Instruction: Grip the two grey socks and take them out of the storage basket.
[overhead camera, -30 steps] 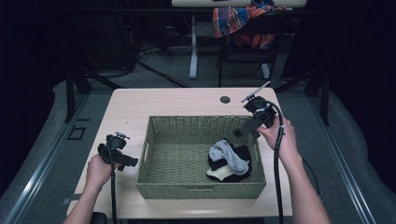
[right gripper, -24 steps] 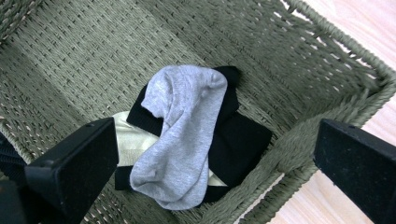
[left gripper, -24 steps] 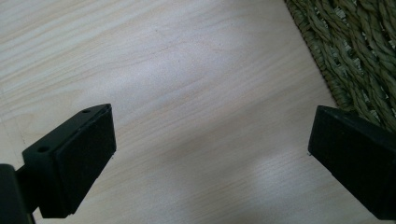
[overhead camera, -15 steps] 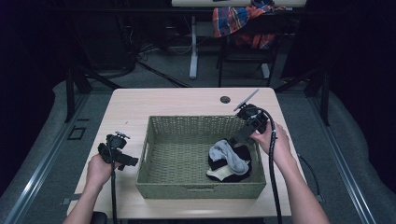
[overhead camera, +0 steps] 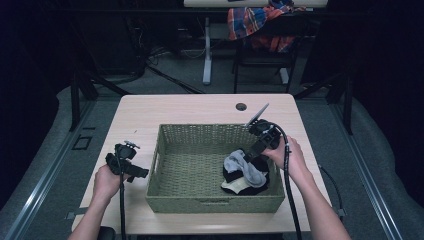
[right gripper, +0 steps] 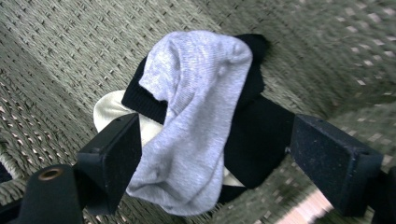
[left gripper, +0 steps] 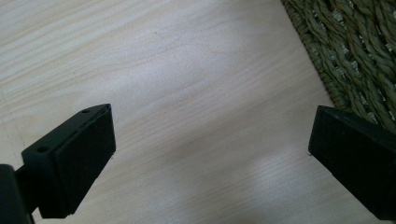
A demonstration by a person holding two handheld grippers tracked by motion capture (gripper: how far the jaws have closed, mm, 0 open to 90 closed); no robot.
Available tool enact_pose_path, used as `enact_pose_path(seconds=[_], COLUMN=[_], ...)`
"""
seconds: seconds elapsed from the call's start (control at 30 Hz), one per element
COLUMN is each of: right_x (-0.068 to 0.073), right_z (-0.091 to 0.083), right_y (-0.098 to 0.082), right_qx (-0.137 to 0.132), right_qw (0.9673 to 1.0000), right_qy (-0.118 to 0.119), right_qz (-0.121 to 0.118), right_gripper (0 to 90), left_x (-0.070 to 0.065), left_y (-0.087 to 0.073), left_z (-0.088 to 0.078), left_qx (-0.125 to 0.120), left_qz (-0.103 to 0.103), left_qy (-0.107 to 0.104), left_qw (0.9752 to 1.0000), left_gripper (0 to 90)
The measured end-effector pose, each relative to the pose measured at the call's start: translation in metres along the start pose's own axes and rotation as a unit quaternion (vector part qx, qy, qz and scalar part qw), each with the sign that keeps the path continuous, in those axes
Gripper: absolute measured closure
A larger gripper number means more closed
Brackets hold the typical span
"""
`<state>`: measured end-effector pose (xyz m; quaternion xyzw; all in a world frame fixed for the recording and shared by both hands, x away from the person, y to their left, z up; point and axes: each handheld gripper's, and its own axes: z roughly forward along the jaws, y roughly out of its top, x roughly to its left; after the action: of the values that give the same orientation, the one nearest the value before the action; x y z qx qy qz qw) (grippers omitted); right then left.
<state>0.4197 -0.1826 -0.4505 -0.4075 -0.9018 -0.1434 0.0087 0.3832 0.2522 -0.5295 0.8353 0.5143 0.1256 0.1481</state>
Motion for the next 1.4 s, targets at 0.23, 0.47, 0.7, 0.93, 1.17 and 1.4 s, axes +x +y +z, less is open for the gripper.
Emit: enact_pose_path(seconds=[0.23, 0.47, 0.7, 0.93, 1.17, 1.4], right_x=[0.002, 0.004, 0.005, 0.008, 0.008, 0.004], right_z=[0.017, 0.03, 0.039, 0.044, 0.042, 0.015], right_y=[0.002, 0.004, 0.005, 0.007, 0.005, 0.003], right_qx=[0.013, 0.042, 0.046, 0.051, 0.064, 0.023], right_qw=[0.9998, 0.999, 0.9985, 0.9983, 0.9977, 0.9995], right_qy=[0.013, 0.011, 0.02, 0.019, 0.01, 0.002], right_qz=[0.007, 0.014, 0.019, 0.019, 0.02, 0.021], right_gripper=[28.3, 40.1, 56.3, 67.6, 84.5, 85.4], left_x=[-0.001, -0.001, -0.002, -0.002, -0.002, -0.002], left_y=[0.0, 0.0, 0.001, 0.0, 0.001, 0.001], left_z=[0.001, 0.001, 0.001, 0.001, 0.001, 0.001], left_qx=[0.003, 0.004, 0.003, 0.003, 0.004, 0.004], left_qz=[0.004, 0.004, 0.005, 0.005, 0.006, 0.006], left_qy=[0.002, 0.003, 0.004, 0.004, 0.002, 0.003], left_qw=[1.0, 1.0, 1.0, 1.0, 1.0, 1.0], left_gripper=[1.0, 1.0, 0.9, 1.0, 1.0, 1.0])
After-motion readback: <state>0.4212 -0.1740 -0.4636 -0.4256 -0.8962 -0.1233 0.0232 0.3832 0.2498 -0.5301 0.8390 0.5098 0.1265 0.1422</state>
